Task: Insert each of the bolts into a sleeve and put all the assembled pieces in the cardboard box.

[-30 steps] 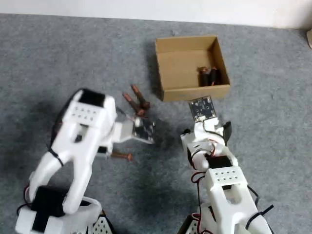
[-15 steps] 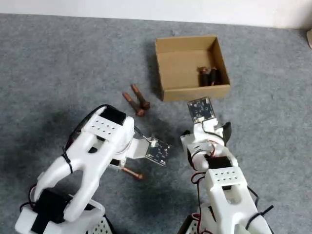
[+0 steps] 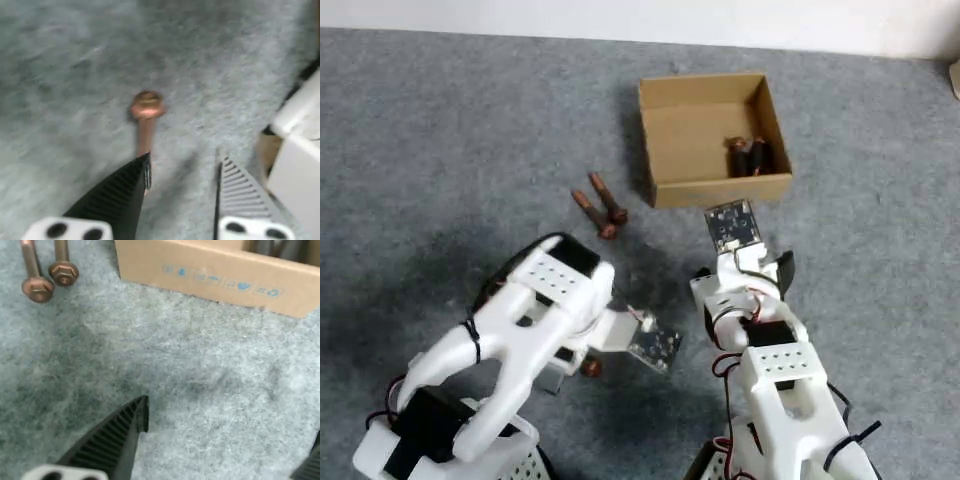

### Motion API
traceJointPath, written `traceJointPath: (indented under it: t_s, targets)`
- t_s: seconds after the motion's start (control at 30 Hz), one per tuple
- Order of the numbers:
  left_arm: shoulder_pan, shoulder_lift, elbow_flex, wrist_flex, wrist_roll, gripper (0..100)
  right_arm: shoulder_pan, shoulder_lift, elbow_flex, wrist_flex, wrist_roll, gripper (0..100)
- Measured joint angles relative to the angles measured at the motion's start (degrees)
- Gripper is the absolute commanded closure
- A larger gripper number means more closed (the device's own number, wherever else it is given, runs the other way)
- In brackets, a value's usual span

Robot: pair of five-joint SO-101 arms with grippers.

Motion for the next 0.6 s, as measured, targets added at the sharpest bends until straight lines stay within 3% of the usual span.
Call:
traceJointPath:
  t_s: [0.1,0.3,0.53,0.6]
  targets:
    - [1.3,0.0,3.3,-3.8,0.0,79,0.0,0.0,0.0,0.0,0.0,54.5]
    - [1.4,0.0,8.5,-19.2,0.8,79,0.0,0.0,0.0,0.0,0.0,54.5]
    - [2.7,-0.8,12.2,-23.8,1.2,80,0.0,0.0,0.0,0.0,0.0,54.5]
    - [2.9,-1.4,13.2,-24.2,1.2,87,0.0,0.0,0.0,0.0,0.0,54.5]
